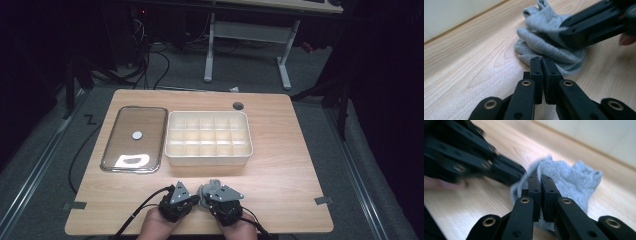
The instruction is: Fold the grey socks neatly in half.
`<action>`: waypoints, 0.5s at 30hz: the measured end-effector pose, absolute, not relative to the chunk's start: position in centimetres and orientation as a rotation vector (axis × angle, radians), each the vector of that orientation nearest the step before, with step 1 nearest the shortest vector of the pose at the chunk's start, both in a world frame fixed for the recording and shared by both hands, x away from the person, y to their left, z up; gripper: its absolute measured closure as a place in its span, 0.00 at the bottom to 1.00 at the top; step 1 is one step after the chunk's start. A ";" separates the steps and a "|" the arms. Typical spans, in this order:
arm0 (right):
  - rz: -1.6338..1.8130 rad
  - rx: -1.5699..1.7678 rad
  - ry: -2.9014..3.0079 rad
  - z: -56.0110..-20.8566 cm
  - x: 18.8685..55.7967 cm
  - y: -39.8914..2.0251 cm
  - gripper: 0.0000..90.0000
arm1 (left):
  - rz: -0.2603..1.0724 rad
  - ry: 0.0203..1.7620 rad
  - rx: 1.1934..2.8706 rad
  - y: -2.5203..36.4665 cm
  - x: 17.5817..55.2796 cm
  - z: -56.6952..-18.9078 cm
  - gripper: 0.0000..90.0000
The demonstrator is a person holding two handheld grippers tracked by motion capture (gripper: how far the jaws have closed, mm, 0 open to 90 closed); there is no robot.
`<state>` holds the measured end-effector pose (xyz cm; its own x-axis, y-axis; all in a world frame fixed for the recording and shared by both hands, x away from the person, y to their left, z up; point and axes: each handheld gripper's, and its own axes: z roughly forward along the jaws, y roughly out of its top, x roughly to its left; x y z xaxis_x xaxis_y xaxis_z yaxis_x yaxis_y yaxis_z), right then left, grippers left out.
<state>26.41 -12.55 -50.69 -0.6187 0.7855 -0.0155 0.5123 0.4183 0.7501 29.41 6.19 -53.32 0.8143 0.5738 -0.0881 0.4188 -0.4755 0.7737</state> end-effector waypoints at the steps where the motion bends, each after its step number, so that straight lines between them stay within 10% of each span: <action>1: 1.034 1.113 2.313 -50.7 26.4 -12.6 0.98 | 0.230 0.728 2.139 6.2 29.4 -53.3 0.97; 15: 1.058 1.100 2.367 -52.4 26.2 -11.8 0.97 | 0.239 0.754 2.129 6.8 29.8 -53.1 0.93</action>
